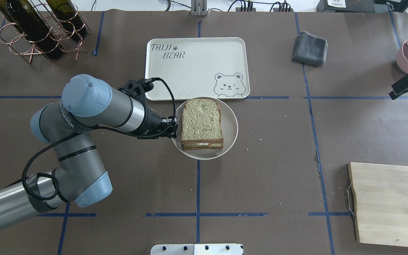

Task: Make sandwich and place on tray
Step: 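Carry the plate with the left gripper and lower it onto the tray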

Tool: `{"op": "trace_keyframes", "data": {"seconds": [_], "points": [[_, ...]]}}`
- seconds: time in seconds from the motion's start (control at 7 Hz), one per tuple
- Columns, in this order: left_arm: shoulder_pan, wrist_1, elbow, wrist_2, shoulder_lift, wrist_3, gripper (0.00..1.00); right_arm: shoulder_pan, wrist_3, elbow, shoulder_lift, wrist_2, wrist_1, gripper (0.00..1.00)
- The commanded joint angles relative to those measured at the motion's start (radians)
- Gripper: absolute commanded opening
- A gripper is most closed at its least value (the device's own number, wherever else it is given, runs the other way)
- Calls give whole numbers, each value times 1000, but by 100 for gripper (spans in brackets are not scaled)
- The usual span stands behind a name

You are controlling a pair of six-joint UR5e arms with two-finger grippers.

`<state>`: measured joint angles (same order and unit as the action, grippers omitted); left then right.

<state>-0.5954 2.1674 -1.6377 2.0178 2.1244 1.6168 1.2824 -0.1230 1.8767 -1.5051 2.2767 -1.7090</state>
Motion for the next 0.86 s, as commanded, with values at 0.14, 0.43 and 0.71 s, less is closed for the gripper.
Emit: {"op": "trace_keyframes", "data": {"seconds": [0.14, 0.43, 0.71], "points": [[-92, 103, 279, -7, 176, 306, 0, 133, 155, -47, -128, 42, 11, 100], [-113, 103, 457, -90, 289, 377, 0, 146, 172, -54, -128, 37, 15, 100], [-113, 181, 560, -142, 305, 403, 0, 175, 155, -57, -127, 58, 14, 100]]}}
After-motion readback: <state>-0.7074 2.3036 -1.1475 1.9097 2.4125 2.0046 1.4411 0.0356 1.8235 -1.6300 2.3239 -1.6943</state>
